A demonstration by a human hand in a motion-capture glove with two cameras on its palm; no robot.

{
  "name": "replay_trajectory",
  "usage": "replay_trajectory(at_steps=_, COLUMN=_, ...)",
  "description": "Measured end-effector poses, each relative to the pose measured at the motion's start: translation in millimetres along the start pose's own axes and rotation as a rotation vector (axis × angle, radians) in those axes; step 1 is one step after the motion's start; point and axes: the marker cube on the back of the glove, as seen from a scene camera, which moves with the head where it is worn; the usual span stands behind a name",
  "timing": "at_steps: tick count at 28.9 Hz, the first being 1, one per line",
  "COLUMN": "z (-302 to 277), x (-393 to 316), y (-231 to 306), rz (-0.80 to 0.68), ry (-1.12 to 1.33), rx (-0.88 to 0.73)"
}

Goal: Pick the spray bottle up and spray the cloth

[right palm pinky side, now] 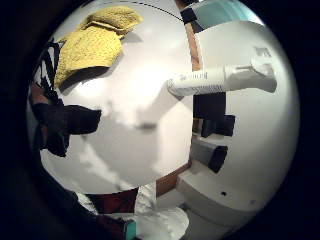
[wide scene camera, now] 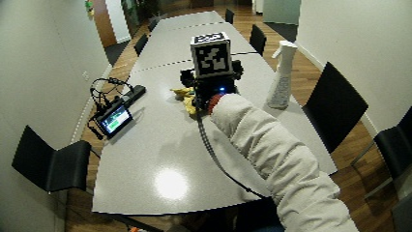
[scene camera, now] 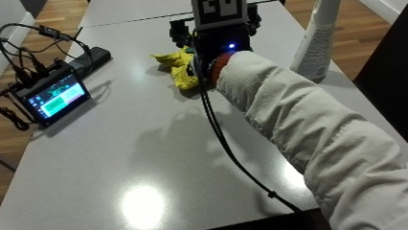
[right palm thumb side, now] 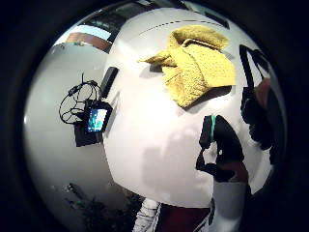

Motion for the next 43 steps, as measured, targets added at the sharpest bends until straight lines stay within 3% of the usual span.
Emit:
replay_trajectory(at_steps=22, z=3, x=2, y=22, rz=-0.049, ry=-0.047, rx=0.012)
replay_trajectory(at_steps=30, z=3, x=90, y=75, rz=-0.213, ry=-0.568, rx=0.271)
replay_trajectory(at_steps=37, z=26, x=189, y=72, rz=-0.024, ry=-1.108, rx=0.527)
replay_trajectory(at_steps=43, z=68, x=215, y=27, rz=0.038, ry=-1.209, rx=0.493)
